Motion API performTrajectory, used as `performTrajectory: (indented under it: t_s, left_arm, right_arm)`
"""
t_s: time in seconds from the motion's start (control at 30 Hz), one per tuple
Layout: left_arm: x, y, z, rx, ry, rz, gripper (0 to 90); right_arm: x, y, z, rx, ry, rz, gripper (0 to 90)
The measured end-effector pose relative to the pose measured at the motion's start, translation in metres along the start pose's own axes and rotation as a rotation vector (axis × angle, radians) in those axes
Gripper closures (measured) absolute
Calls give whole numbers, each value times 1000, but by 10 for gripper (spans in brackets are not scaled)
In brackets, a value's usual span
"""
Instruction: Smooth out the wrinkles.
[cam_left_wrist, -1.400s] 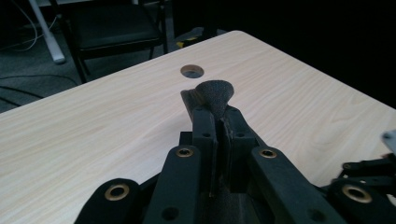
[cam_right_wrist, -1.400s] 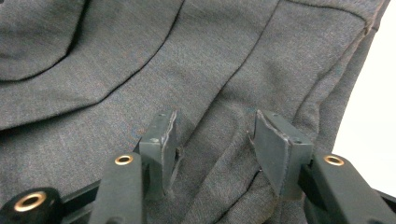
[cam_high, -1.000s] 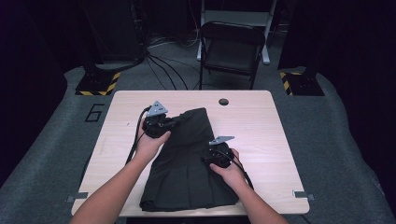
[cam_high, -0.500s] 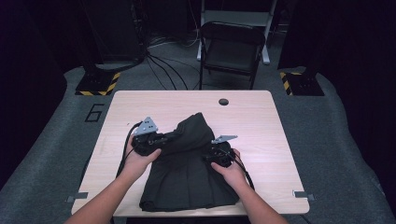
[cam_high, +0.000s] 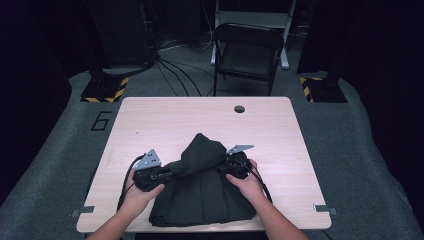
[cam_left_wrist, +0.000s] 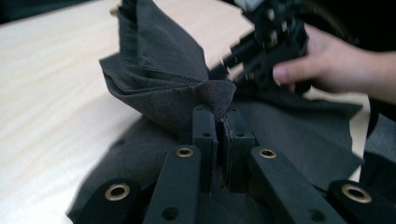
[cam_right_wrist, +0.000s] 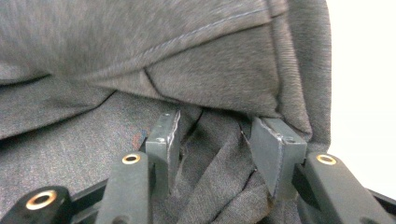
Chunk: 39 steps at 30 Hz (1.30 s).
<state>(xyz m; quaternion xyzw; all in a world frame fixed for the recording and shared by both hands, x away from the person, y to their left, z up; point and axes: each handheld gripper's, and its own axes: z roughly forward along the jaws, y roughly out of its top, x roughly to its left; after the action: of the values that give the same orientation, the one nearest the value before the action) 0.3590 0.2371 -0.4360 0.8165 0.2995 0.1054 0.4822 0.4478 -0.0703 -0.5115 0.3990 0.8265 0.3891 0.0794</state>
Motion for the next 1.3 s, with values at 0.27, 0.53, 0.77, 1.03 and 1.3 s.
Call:
performTrajectory:
  t_s: [0.27, 0.53, 0.77, 1.03, 1.3]
  left_arm:
    - [0, -25, 9, 22, -18, -49, 857]
    - [-1, -41, 19, 74, -31, -50, 856]
    - [-1, -50, 29, 135, -47, -37, 855]
    - [1, -55, 36, 181, -59, -24, 854]
    - [-2, -60, 39, 170, -49, -10, 853]
  right_arm:
    - [-1, 0, 0, 0, 7, -10, 527]
    - [0, 0, 0, 2, 10, -24, 516]
    - [-1, 2, -5, 22, 44, 0, 513]
    - [-13, 13, -32, -5, 88, 13, 555]
    - [-9, 38, -42, -77, 22, 41, 524]
